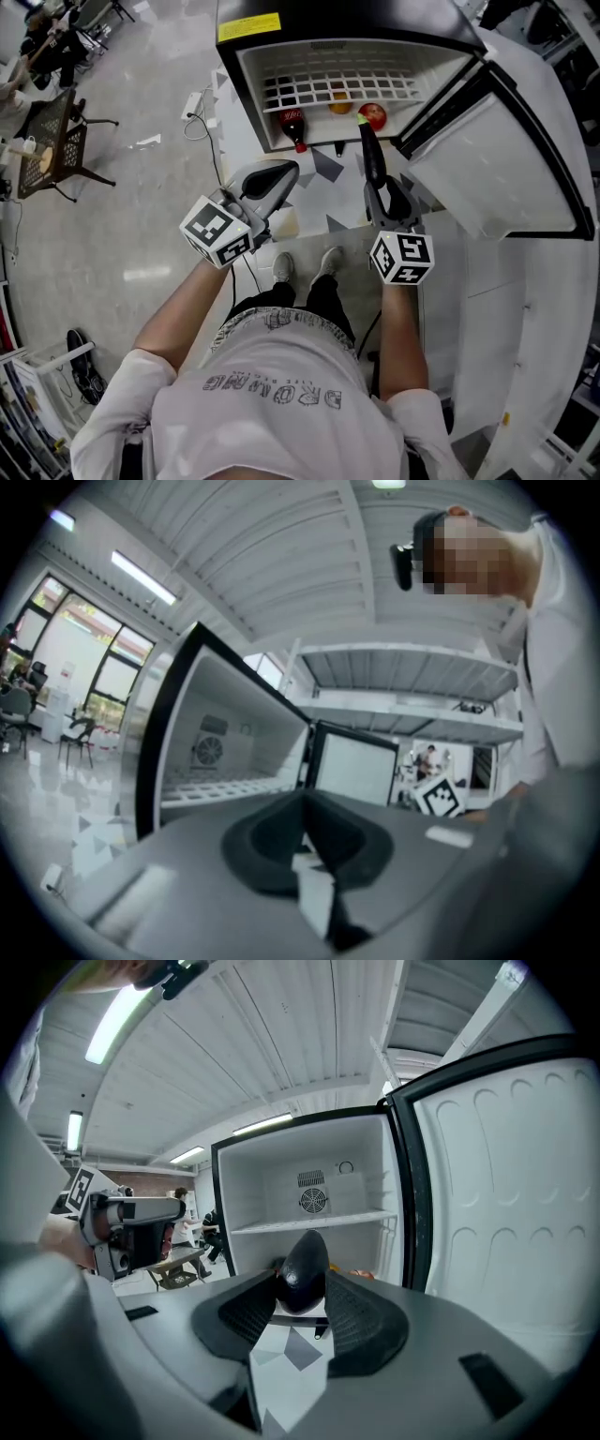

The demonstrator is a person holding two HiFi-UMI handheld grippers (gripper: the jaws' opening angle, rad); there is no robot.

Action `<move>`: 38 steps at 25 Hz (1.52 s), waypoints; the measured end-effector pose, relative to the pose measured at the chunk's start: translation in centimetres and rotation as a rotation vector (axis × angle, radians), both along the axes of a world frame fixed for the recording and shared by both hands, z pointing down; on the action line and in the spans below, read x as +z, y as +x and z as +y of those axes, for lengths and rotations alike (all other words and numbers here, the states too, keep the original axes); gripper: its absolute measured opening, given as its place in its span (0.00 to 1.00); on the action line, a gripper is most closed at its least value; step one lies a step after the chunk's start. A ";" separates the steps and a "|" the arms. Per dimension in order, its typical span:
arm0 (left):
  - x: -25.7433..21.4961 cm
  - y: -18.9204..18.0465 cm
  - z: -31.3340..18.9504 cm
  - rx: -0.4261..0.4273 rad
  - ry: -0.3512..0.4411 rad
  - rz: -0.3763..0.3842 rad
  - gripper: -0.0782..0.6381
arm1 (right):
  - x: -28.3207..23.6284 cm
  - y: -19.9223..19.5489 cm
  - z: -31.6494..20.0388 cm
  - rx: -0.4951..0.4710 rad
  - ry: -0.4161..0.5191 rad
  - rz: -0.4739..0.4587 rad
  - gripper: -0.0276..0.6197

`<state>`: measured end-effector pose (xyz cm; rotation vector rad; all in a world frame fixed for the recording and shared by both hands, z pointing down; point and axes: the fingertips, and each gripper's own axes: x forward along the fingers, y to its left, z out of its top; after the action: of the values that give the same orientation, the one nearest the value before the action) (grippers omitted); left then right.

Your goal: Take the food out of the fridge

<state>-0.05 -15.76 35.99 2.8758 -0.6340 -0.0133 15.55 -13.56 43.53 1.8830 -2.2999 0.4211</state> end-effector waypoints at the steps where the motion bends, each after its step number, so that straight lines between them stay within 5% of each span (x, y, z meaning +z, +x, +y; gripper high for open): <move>1: -0.1 -0.1 0.1 0.001 0.003 0.001 0.12 | -0.5 0.0 0.3 0.001 0.007 0.001 0.28; 38: -4.3 0.8 -2.3 0.012 0.052 0.057 0.12 | -10.0 -0.4 1.0 -0.023 0.150 -0.058 0.28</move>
<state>0.71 -18.10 31.66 2.9170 -0.6141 -0.1113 15.15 -12.56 33.54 1.9331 -2.4514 0.3119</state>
